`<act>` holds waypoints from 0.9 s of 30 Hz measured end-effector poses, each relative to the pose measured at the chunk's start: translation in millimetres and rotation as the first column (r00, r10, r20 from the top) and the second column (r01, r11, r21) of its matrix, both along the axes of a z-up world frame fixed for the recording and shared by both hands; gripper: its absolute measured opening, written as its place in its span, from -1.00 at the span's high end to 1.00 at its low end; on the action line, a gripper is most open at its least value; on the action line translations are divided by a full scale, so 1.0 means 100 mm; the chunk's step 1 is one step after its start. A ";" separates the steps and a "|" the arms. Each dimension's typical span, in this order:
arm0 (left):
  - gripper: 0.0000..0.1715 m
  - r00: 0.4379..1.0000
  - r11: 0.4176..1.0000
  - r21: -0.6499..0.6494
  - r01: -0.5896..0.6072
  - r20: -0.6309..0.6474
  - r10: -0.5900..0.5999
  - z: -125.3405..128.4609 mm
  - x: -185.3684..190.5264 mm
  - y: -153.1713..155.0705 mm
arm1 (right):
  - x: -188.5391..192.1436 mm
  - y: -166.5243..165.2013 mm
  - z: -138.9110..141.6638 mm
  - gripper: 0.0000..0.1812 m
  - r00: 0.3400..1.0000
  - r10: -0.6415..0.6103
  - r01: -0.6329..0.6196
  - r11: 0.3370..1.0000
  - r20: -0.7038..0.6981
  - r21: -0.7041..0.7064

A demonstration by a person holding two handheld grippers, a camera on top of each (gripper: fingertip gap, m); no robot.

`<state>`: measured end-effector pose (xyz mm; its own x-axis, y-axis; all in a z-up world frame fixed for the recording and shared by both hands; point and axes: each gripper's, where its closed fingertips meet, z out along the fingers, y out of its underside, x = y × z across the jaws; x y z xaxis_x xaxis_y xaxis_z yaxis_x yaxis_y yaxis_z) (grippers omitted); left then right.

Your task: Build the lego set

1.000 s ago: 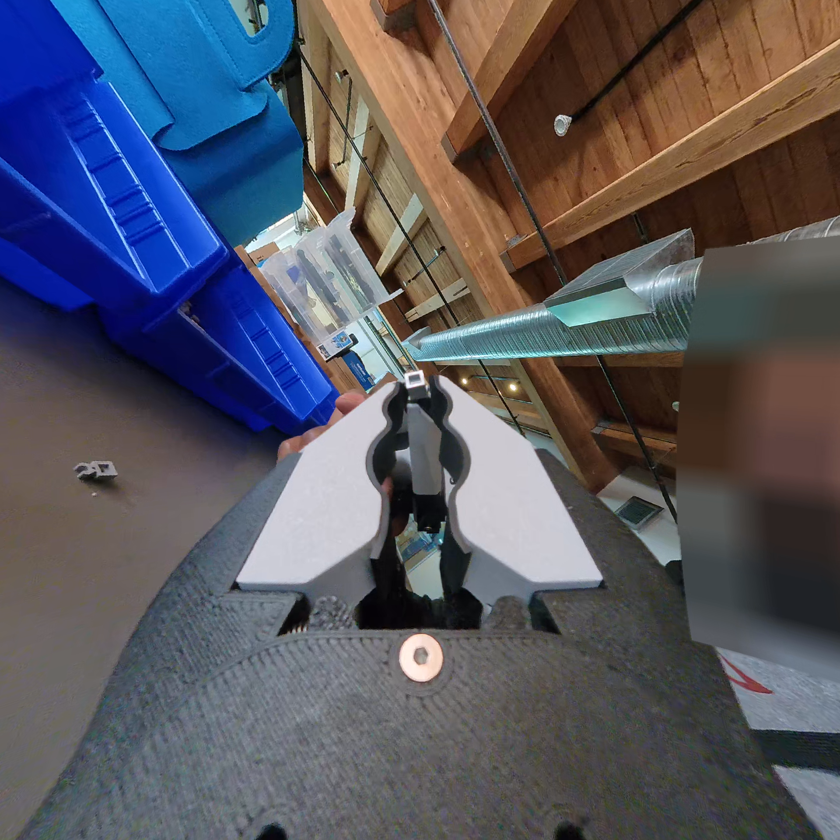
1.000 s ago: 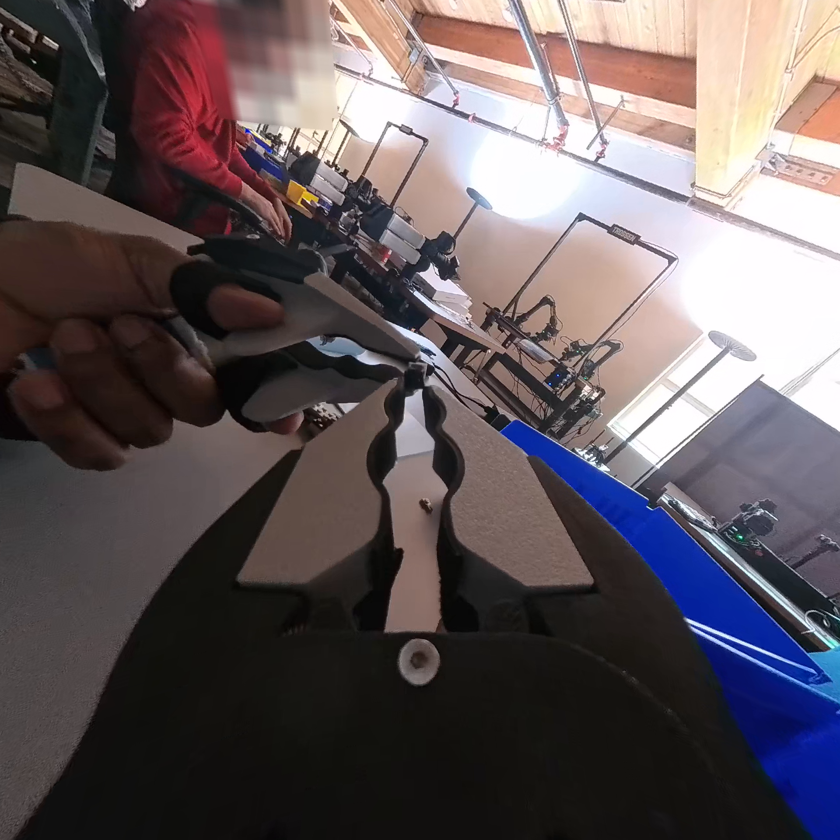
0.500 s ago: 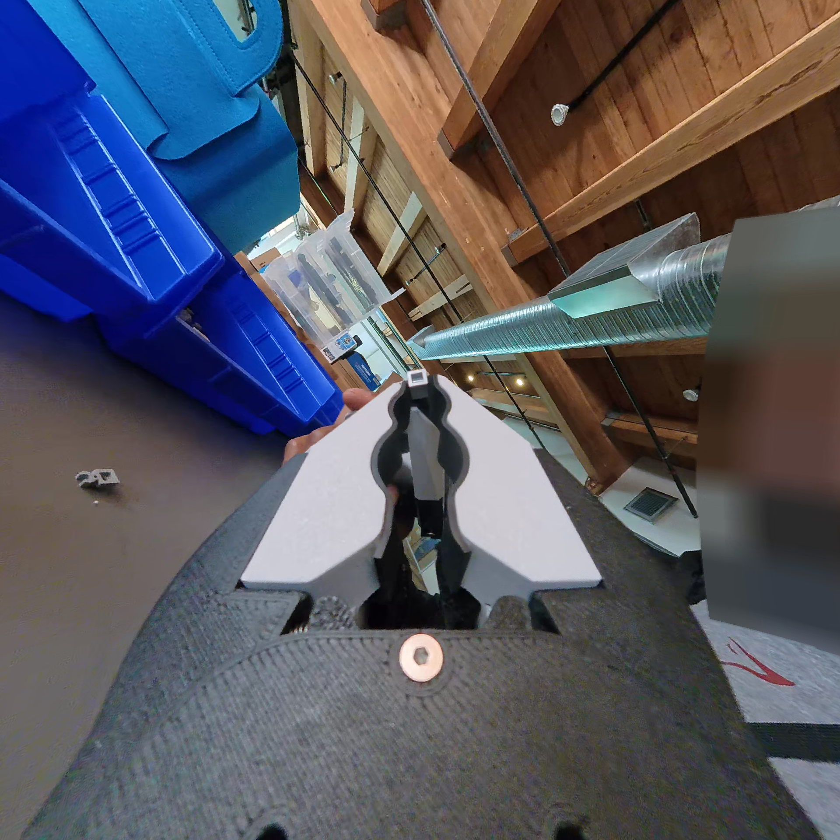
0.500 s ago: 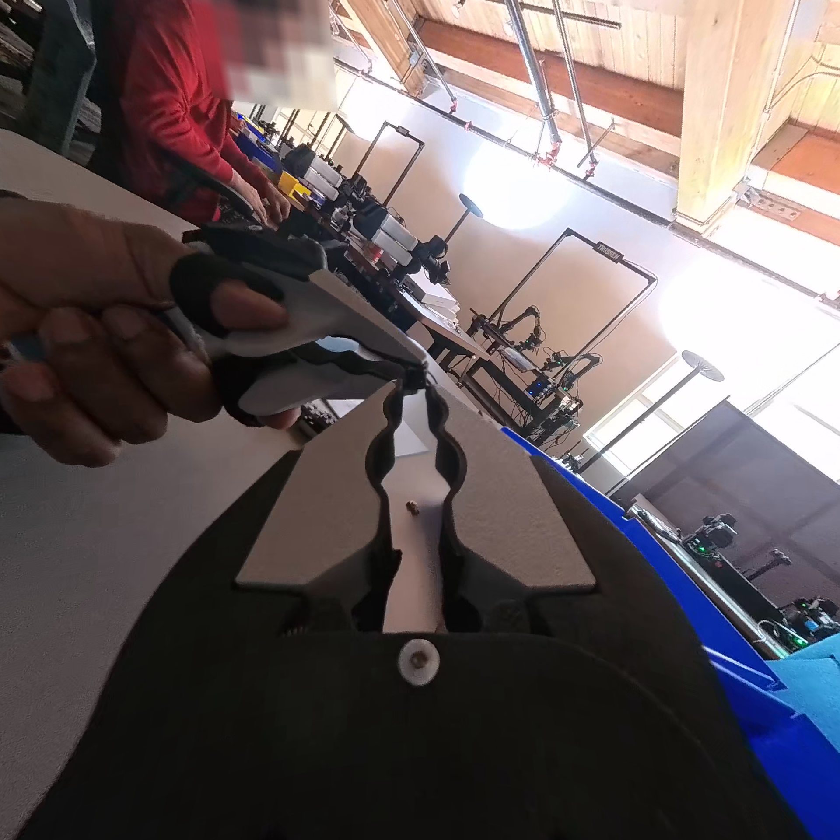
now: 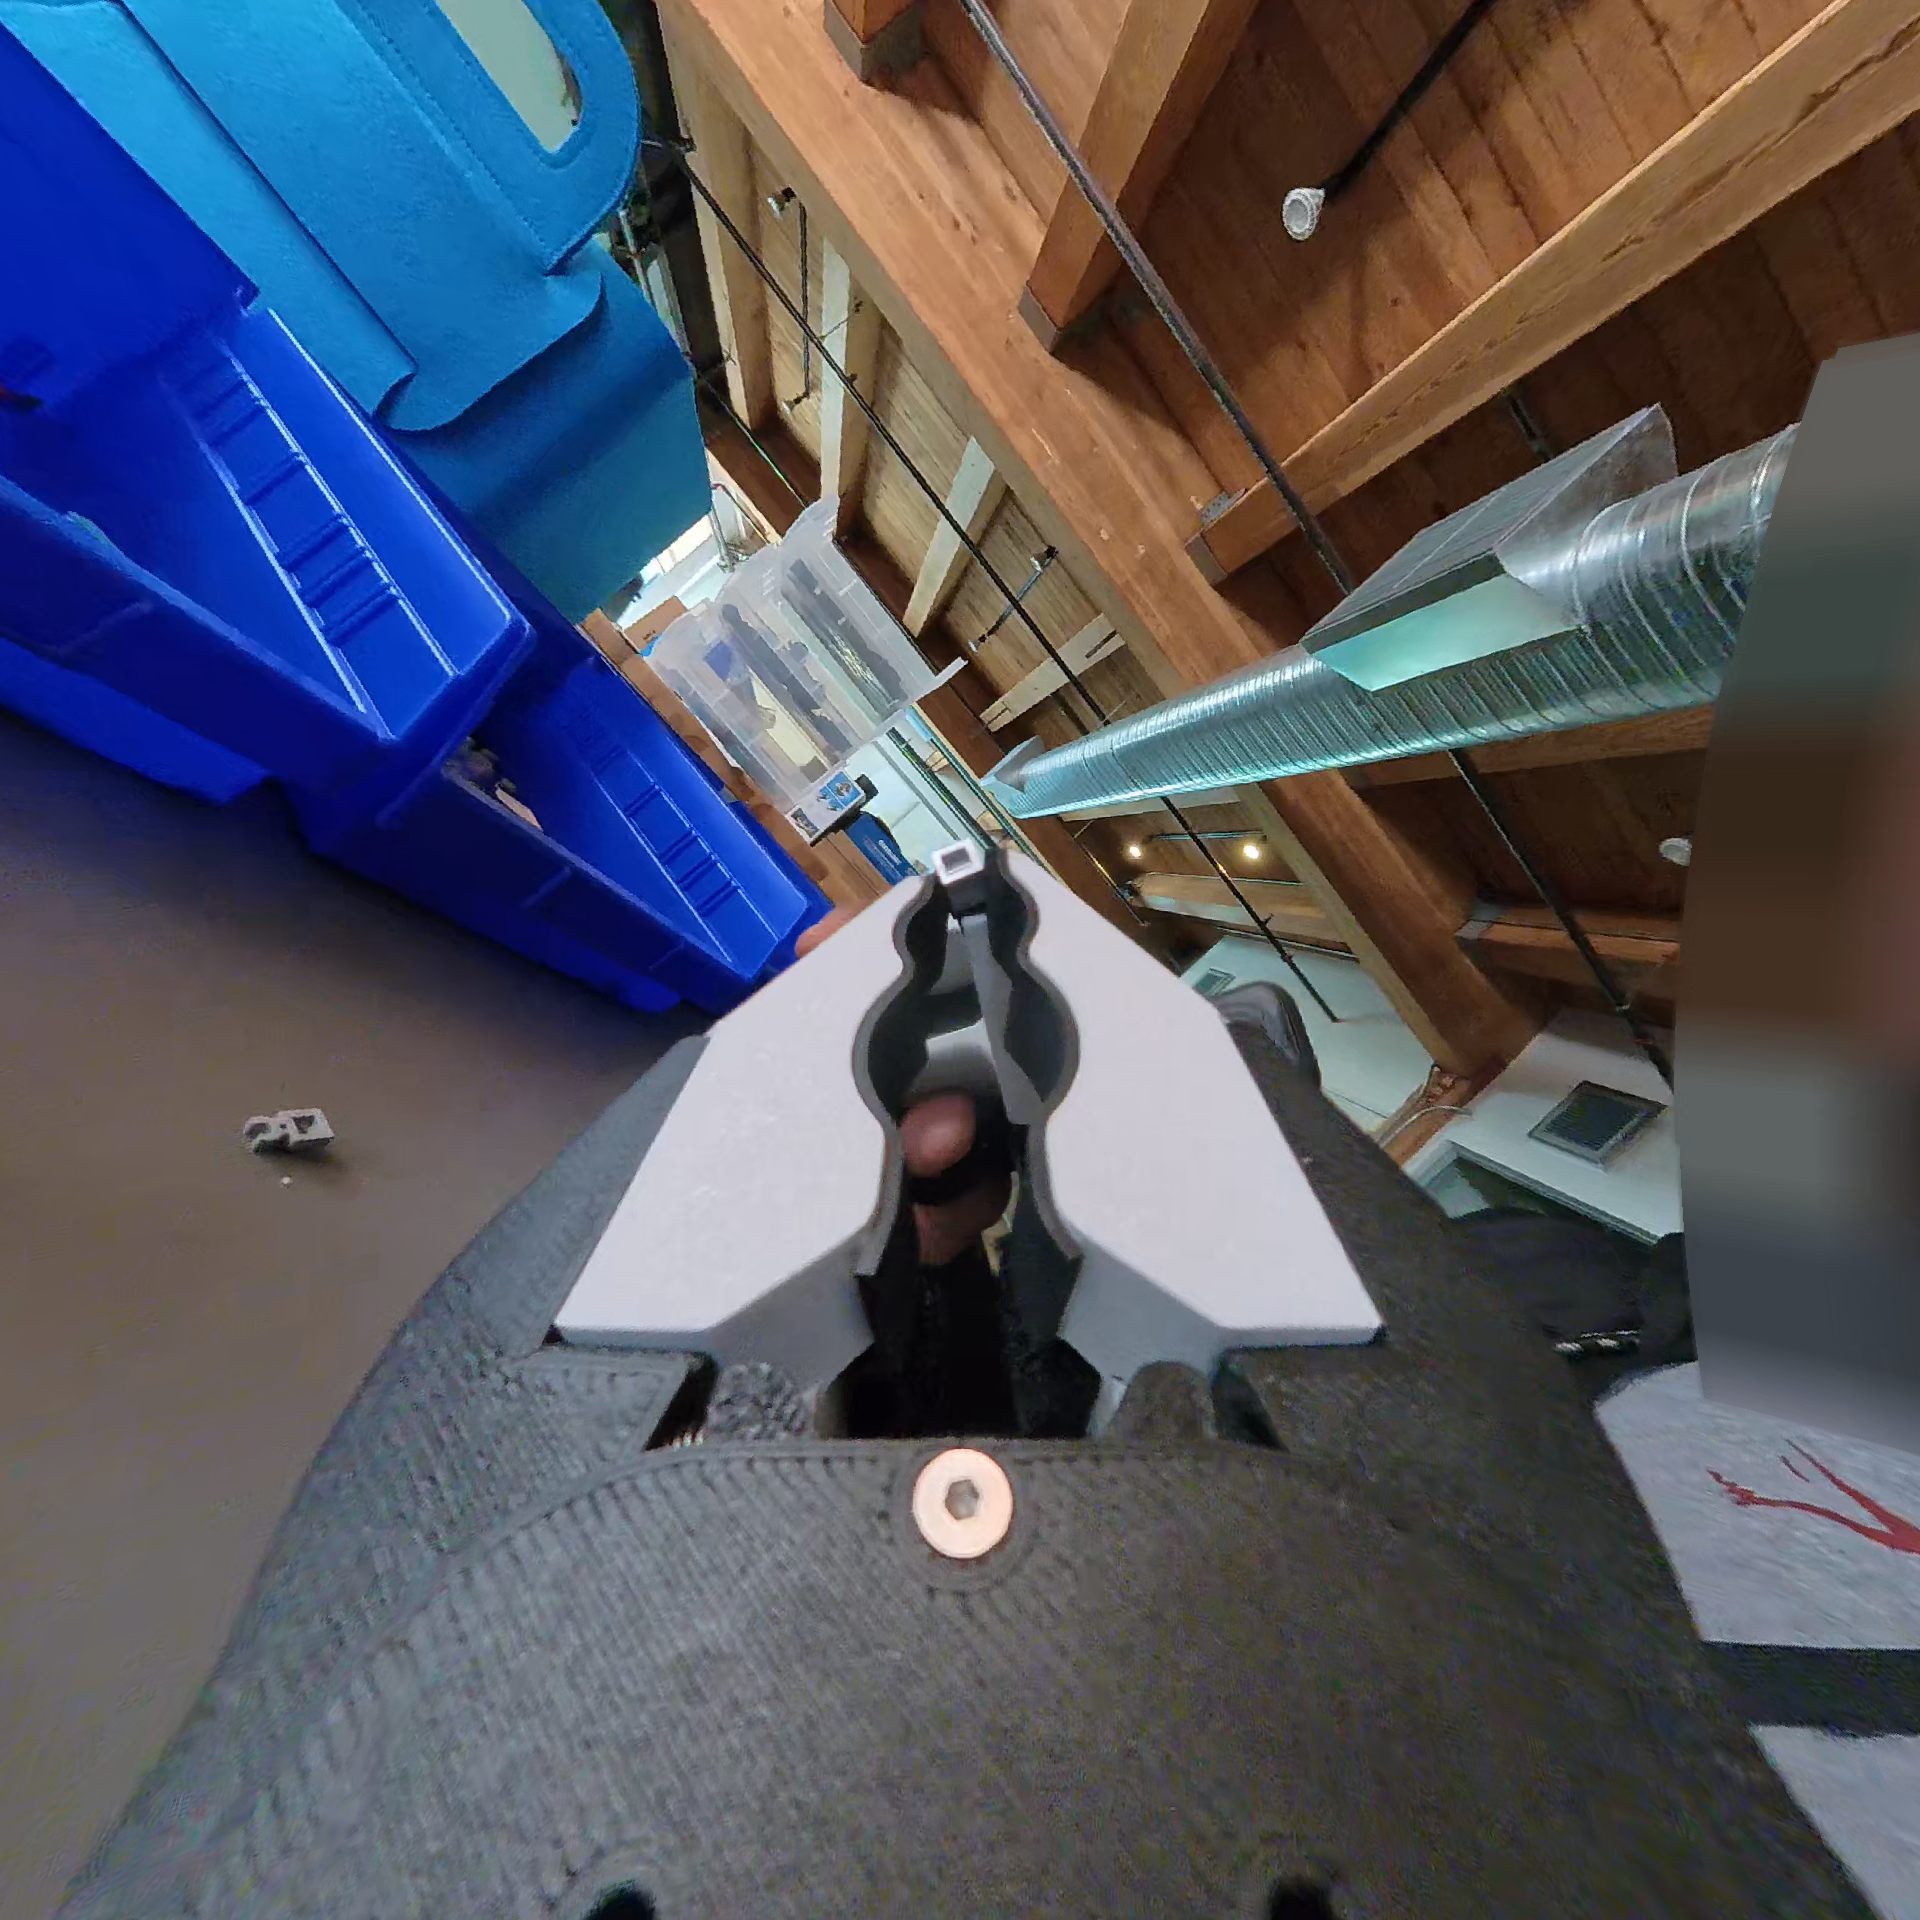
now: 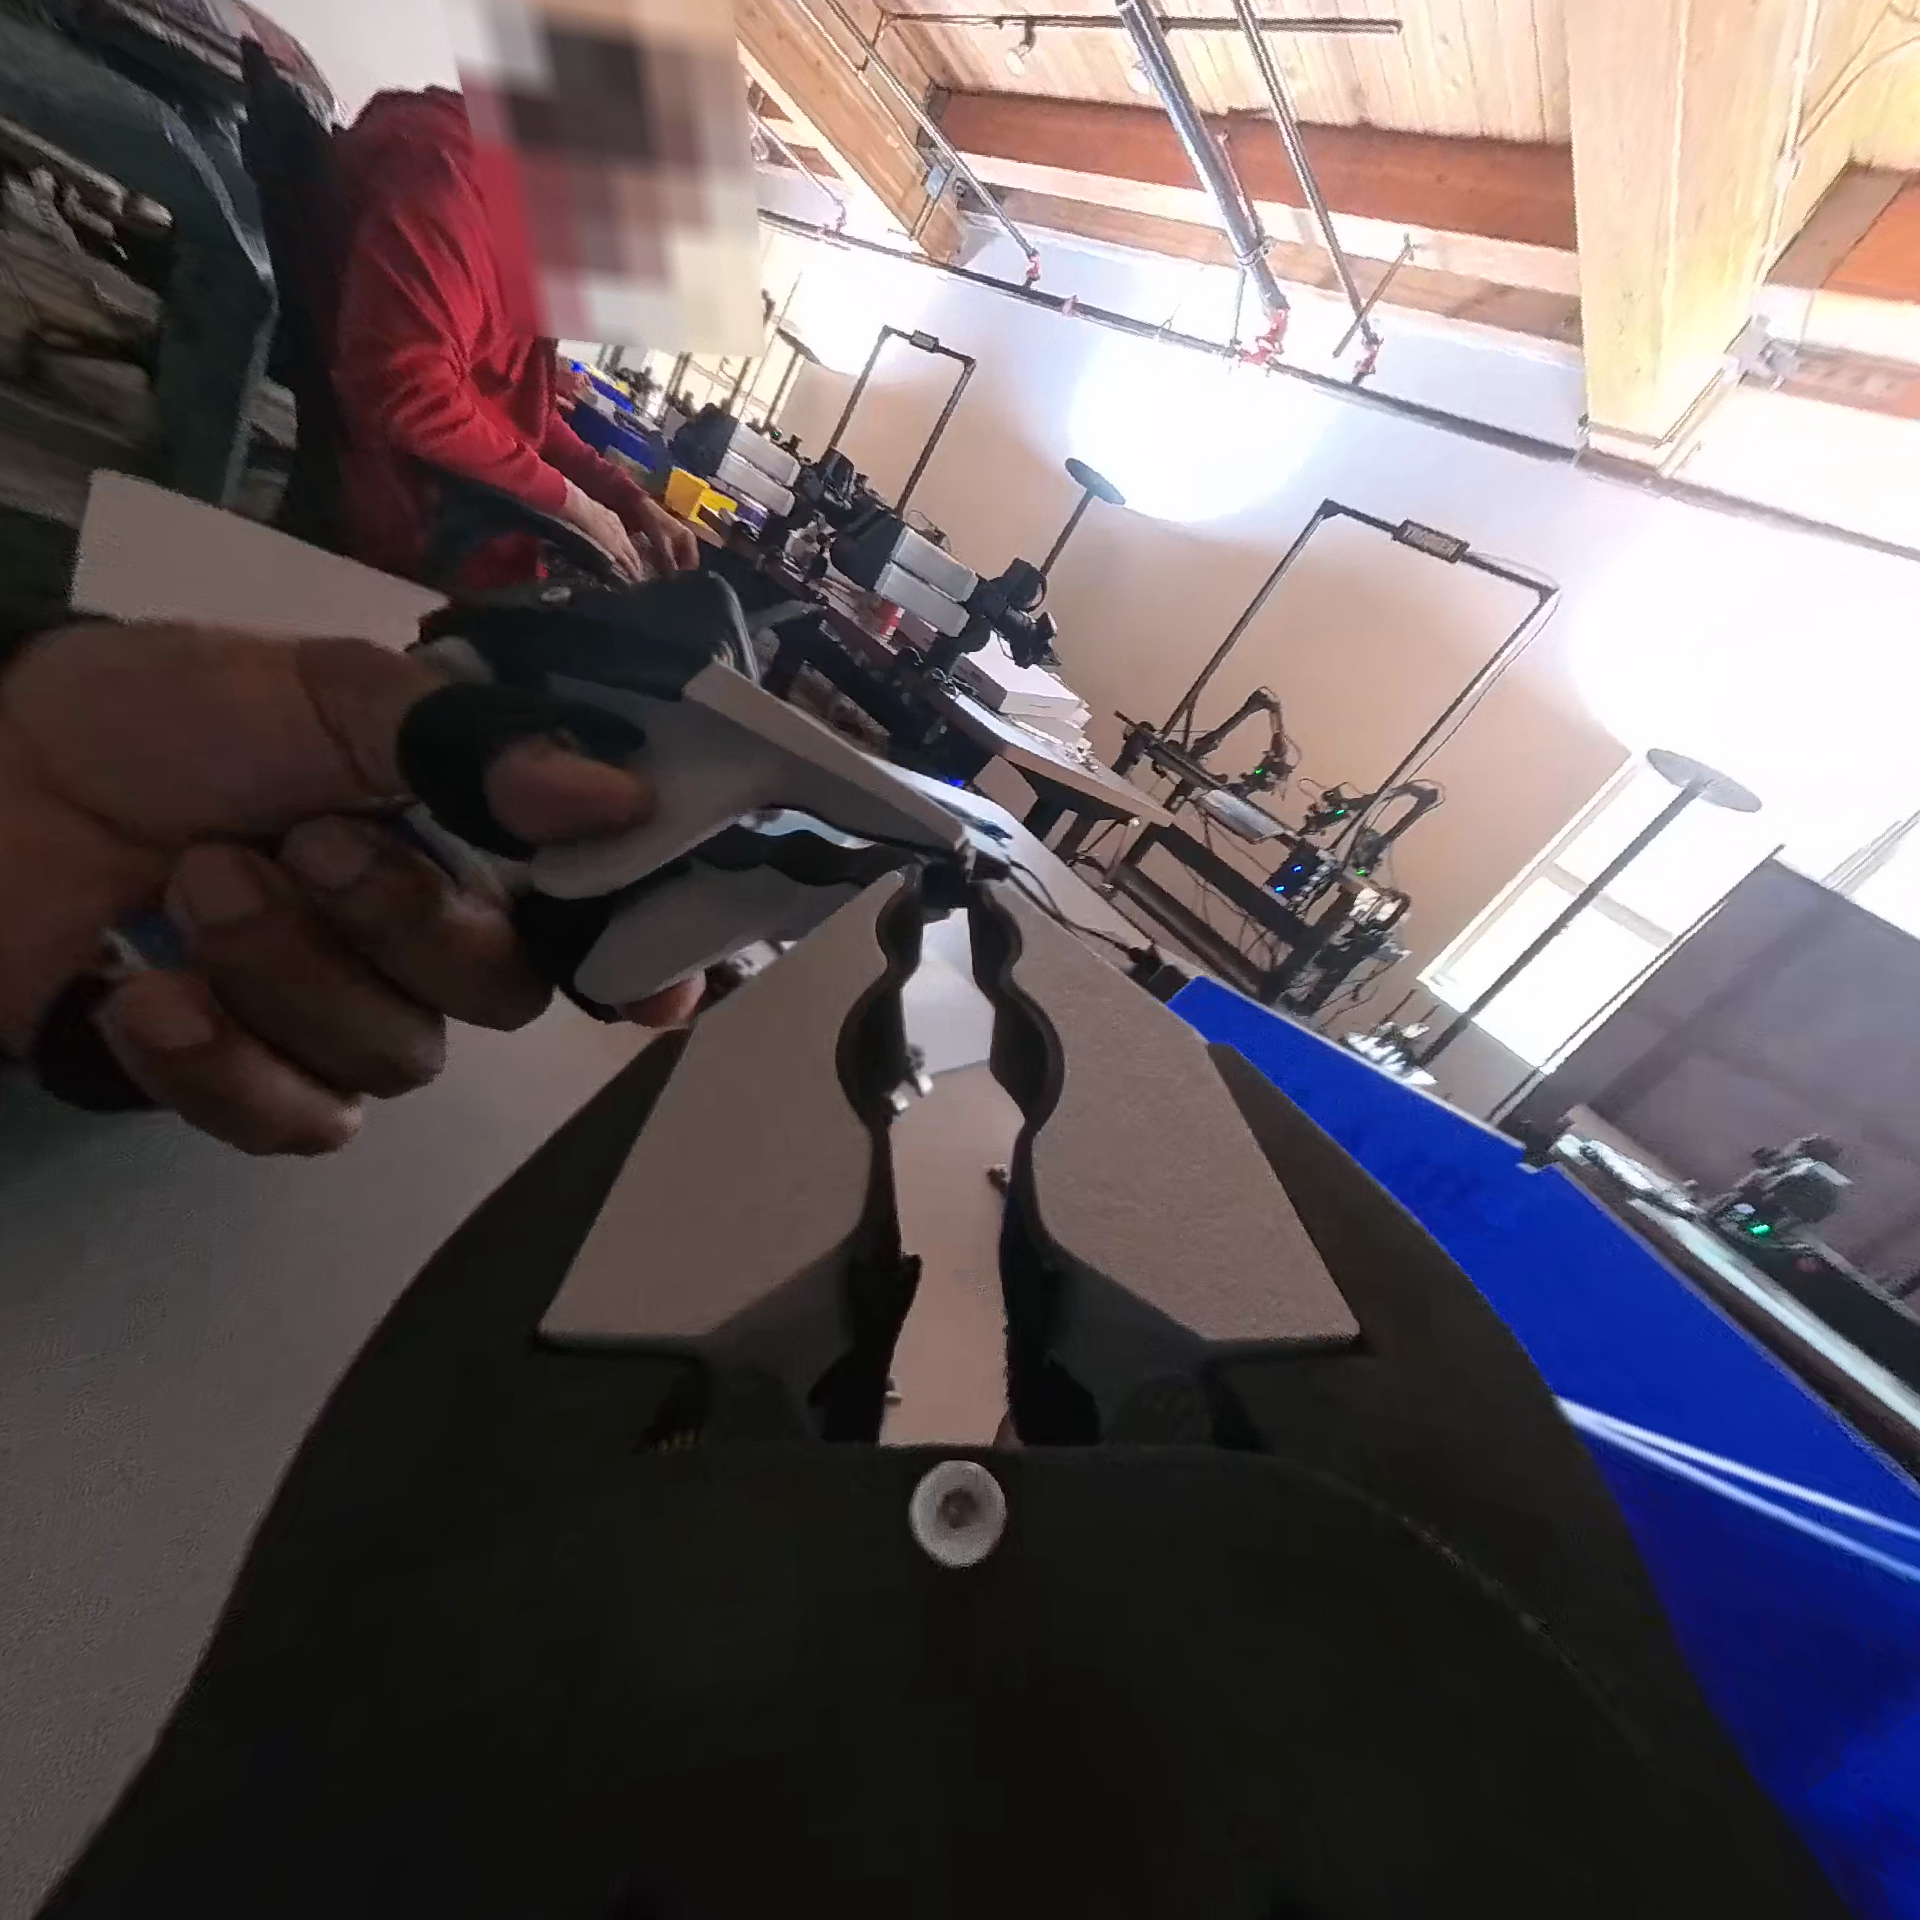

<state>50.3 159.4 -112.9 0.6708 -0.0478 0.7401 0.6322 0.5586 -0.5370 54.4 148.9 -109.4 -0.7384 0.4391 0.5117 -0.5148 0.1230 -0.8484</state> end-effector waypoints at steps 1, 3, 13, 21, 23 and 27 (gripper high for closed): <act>0.90 1.000 1.000 -0.002 -0.006 -0.006 0.006 0.00 0.00 0.00 | 0.00 0.00 0.00 0.90 1.000 0.010 -0.010 1.000 0.029 -0.012; 0.90 1.000 1.000 -0.008 -0.016 -0.016 0.016 0.00 0.00 -0.01 | -0.01 -0.01 0.00 0.90 0.996 0.031 -0.028 0.999 0.089 -0.036; 0.90 0.996 0.997 -0.037 -0.061 -0.066 0.058 0.01 -0.01 -0.04 | -0.03 -0.04 0.00 0.90 0.957 0.109 -0.073 0.988 0.270 -0.139; 0.91 0.995 0.997 -0.038 -0.065 -0.079 0.062 0.01 0.00 -0.04 | -0.02 -0.03 0.00 0.89 0.942 0.139 -0.092 0.982 0.304 -0.164; 0.91 0.995 0.997 -0.039 -0.066 -0.078 0.063 0.01 0.01 -0.04 | -0.02 -0.03 0.00 0.89 0.940 0.144 -0.095 0.981 0.310 -0.167; 0.91 0.997 0.998 -0.028 -0.056 -0.061 0.055 0.00 0.00 -0.04 | -0.03 -0.03 -0.01 0.89 0.955 0.115 -0.077 0.987 0.275 -0.144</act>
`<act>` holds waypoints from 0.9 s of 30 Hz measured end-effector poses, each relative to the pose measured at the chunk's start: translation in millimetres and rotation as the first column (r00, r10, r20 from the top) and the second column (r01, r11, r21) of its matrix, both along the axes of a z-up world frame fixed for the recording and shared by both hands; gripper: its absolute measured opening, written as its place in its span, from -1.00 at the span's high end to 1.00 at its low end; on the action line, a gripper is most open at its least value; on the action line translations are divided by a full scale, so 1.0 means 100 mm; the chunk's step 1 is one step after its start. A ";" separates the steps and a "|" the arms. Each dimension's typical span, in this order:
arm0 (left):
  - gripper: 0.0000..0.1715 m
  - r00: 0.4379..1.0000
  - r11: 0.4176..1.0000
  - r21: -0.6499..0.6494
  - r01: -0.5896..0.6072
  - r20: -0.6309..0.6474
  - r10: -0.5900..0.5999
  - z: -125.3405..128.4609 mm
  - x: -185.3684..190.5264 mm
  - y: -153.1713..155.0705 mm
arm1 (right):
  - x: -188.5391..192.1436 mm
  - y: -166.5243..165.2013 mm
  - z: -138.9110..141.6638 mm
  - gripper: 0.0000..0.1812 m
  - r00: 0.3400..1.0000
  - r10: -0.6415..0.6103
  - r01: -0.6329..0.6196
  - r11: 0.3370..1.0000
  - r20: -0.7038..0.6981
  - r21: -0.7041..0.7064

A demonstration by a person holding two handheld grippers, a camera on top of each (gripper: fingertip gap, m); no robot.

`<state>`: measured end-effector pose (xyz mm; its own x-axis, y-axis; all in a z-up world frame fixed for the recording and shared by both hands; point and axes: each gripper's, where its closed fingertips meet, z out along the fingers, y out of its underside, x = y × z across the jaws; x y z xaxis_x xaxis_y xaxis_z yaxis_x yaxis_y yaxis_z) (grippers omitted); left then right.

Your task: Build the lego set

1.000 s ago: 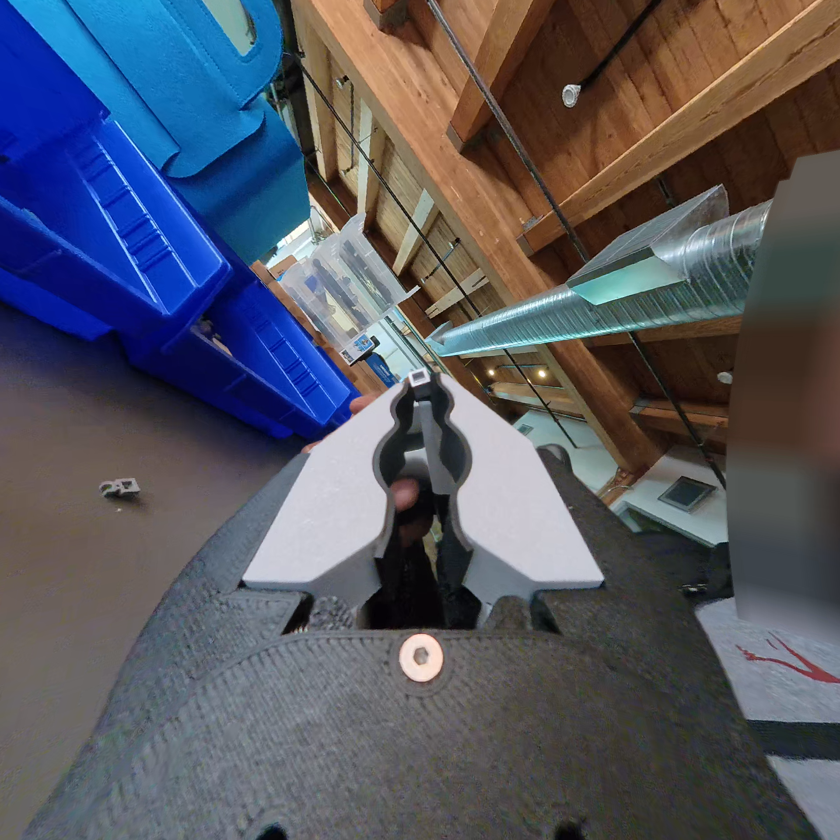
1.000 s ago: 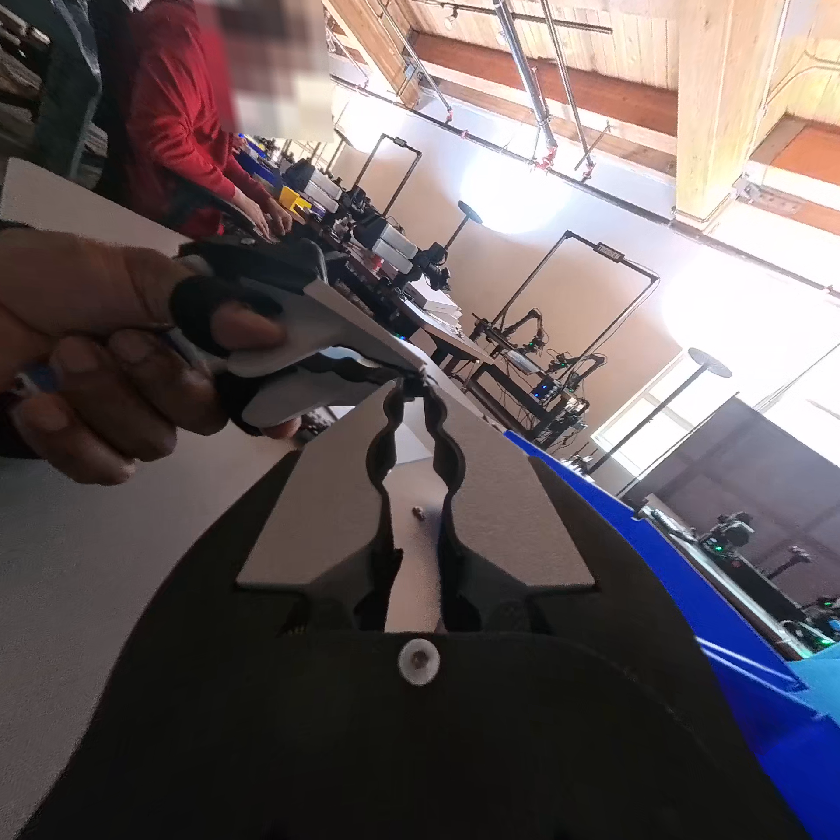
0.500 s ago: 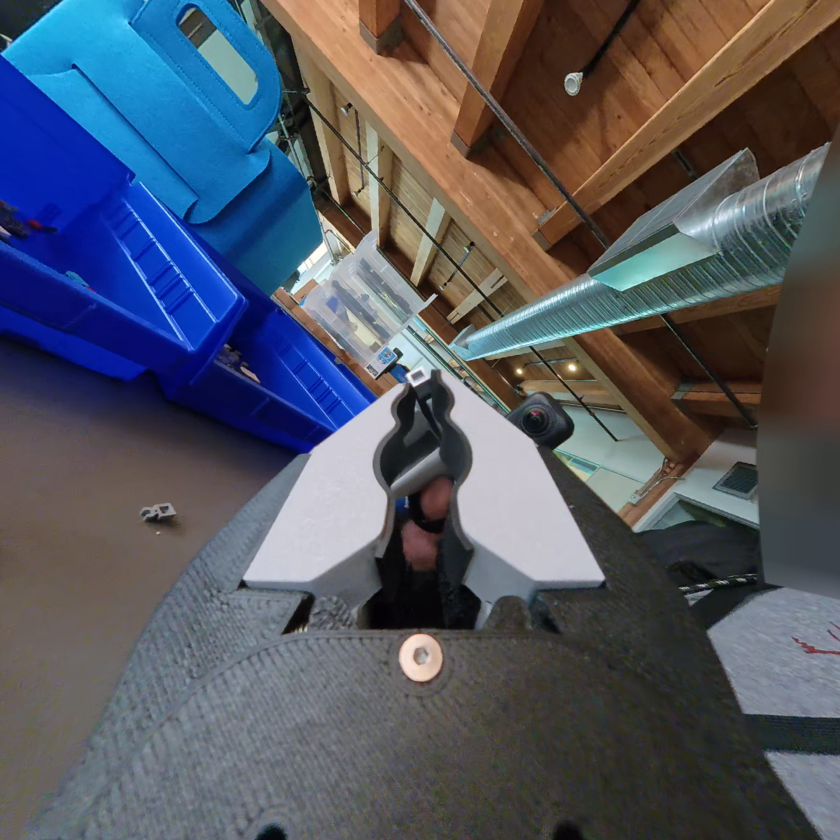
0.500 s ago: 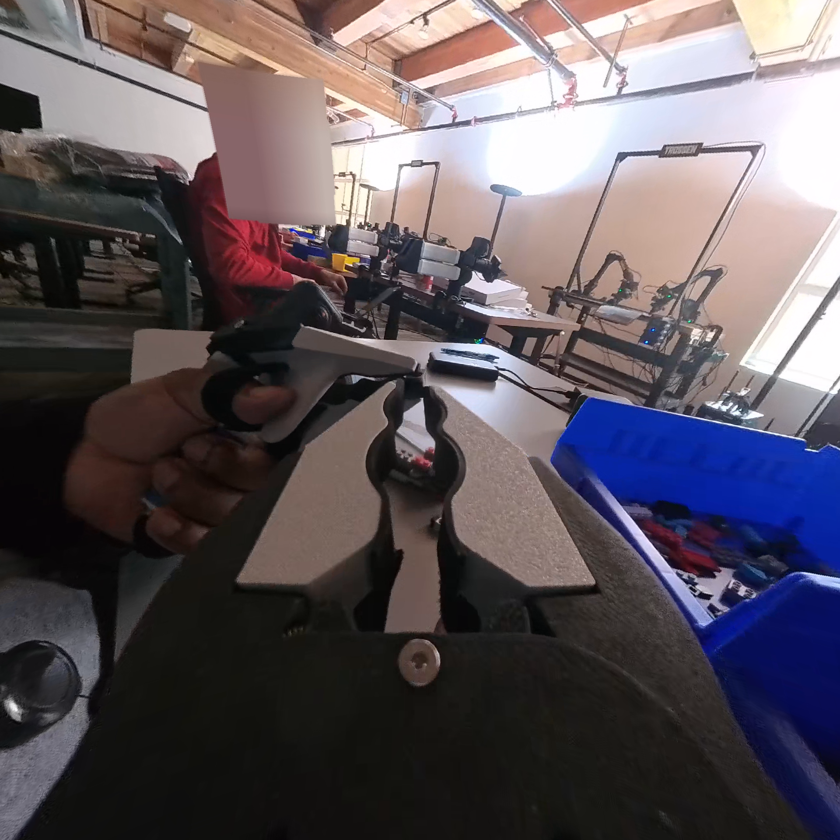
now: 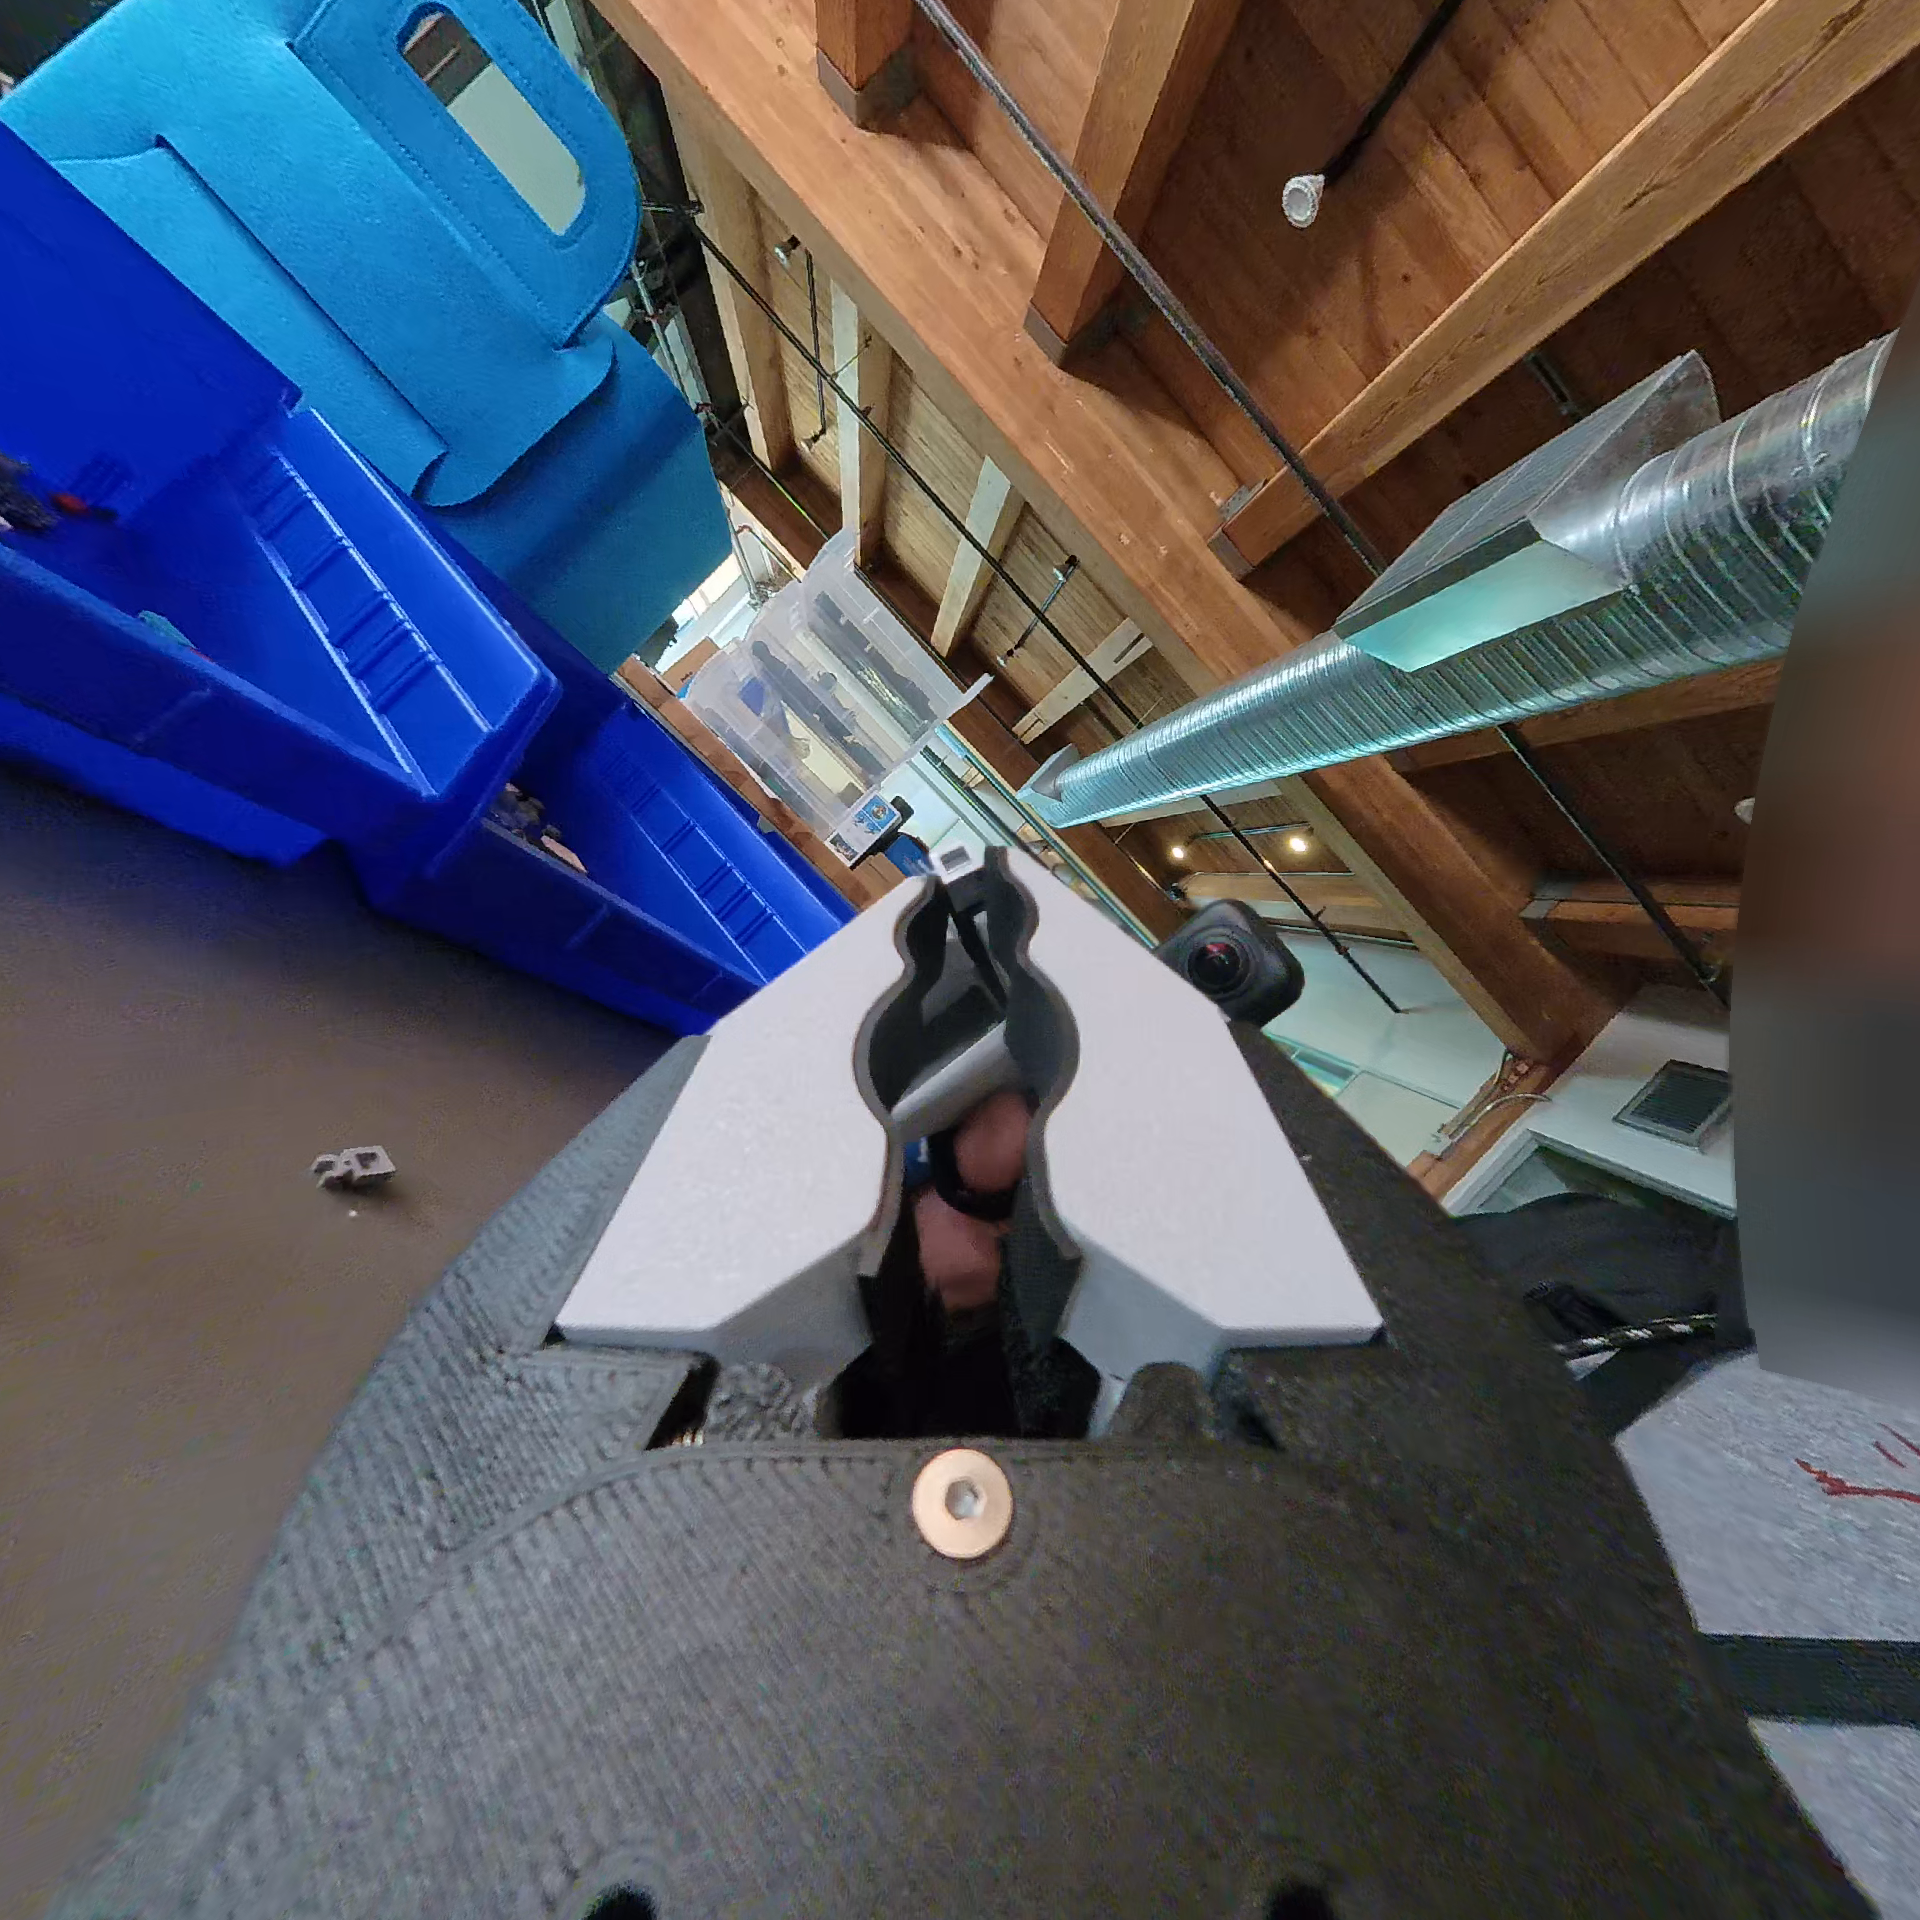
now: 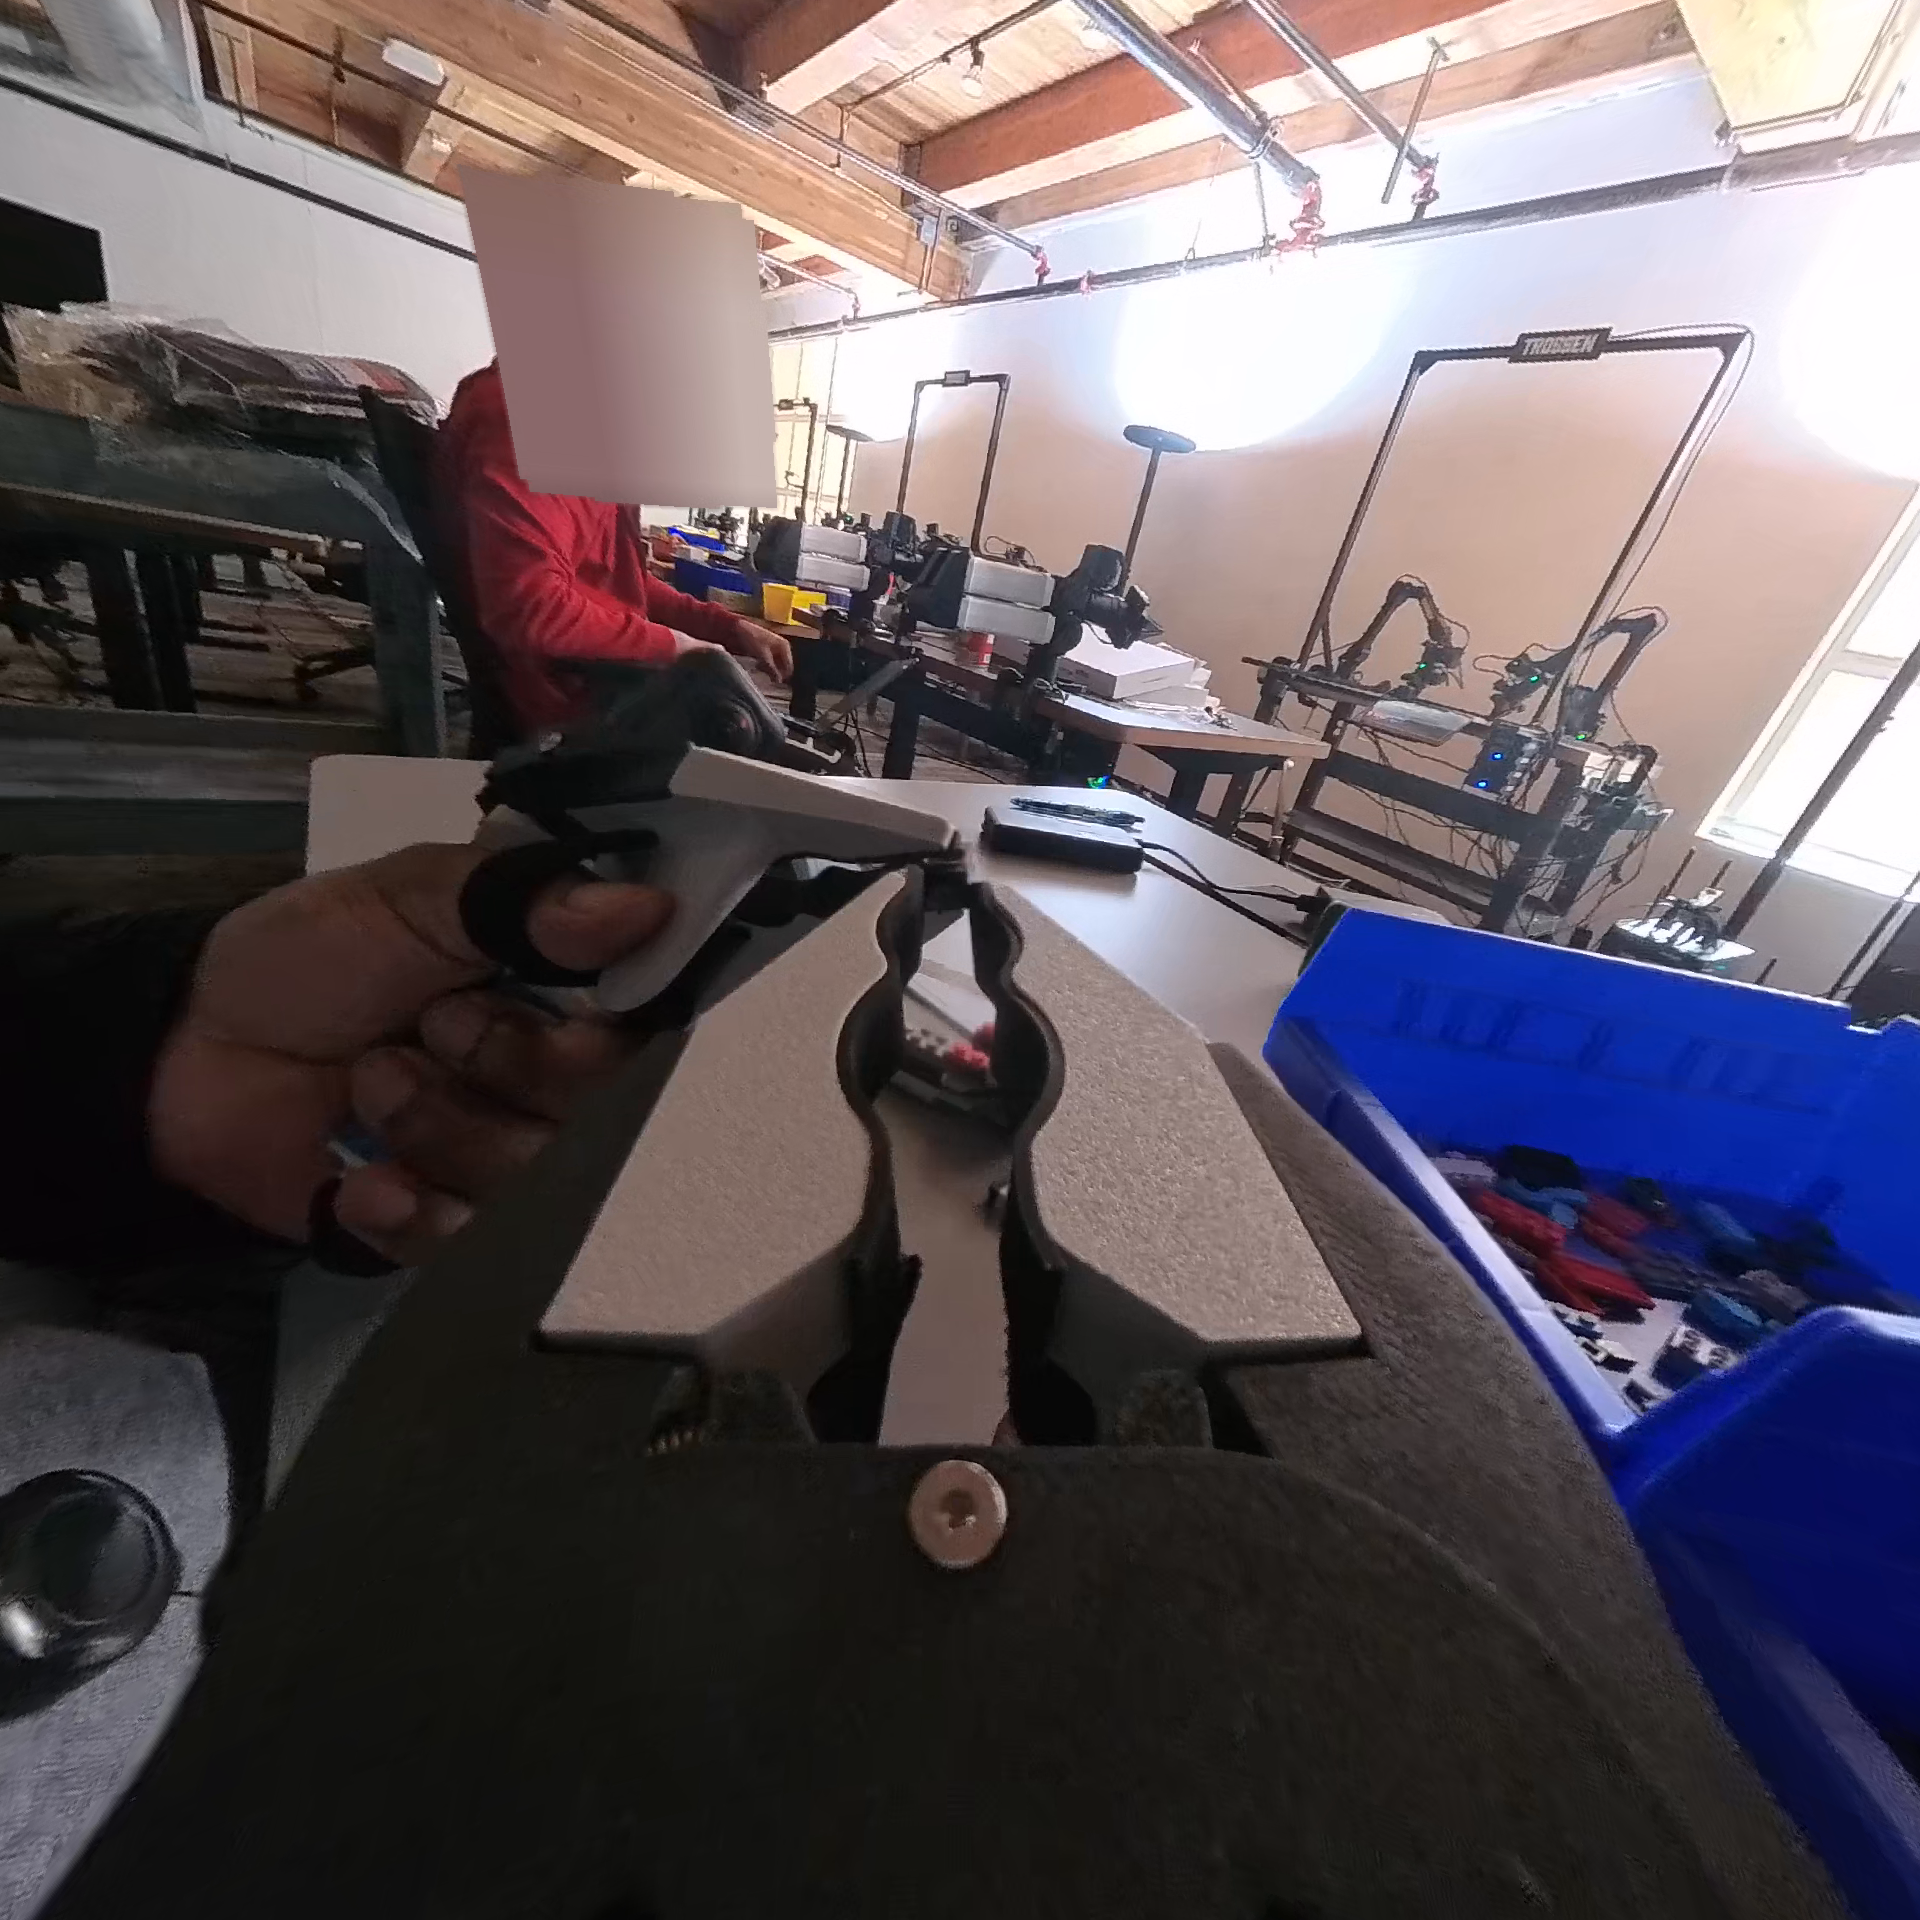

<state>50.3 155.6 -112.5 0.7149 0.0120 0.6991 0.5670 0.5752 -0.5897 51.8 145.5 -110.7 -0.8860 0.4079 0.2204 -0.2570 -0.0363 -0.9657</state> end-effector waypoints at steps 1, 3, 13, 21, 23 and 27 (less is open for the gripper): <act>0.91 1.000 1.000 0.011 0.005 0.011 -0.005 0.00 0.00 0.00 | 0.00 0.00 0.00 0.89 1.000 -0.007 0.007 1.000 -0.008 0.003; 0.90 0.999 0.999 0.042 0.019 0.034 -0.020 0.01 -0.01 0.00 | 0.00 0.00 0.00 0.89 1.000 -0.011 0.011 1.000 -0.013 -0.004; 0.90 0.991 0.981 0.181 0.066 0.104 -0.086 0.06 -0.01 -0.05 | 0.02 -0.02 -0.01 0.80 0.996 -0.027 0.029 0.999 -0.081 0.017; 0.90 0.983 0.976 0.186 0.112 0.121 -0.136 0.06 0.03 0.00 | 0.02 0.00 0.00 0.89 0.981 -0.047 0.062 0.996 -0.189 0.072; 0.88 0.981 0.978 0.162 0.131 0.124 -0.152 0.04 0.04 0.02 | 0.04 0.01 -0.01 0.90 0.977 -0.015 0.037 0.994 -0.211 0.100; 0.75 0.972 0.976 0.119 0.181 0.133 -0.196 0.01 0.05 0.00 | 0.11 0.05 0.00 0.90 0.973 0.104 -0.071 0.984 -0.208 0.161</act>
<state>55.7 156.0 -111.7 0.5900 -0.1921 0.7842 0.7448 0.5045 -0.4368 62.5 150.7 -110.4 -0.8418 0.2781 0.4625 -0.4611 0.0750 -0.8842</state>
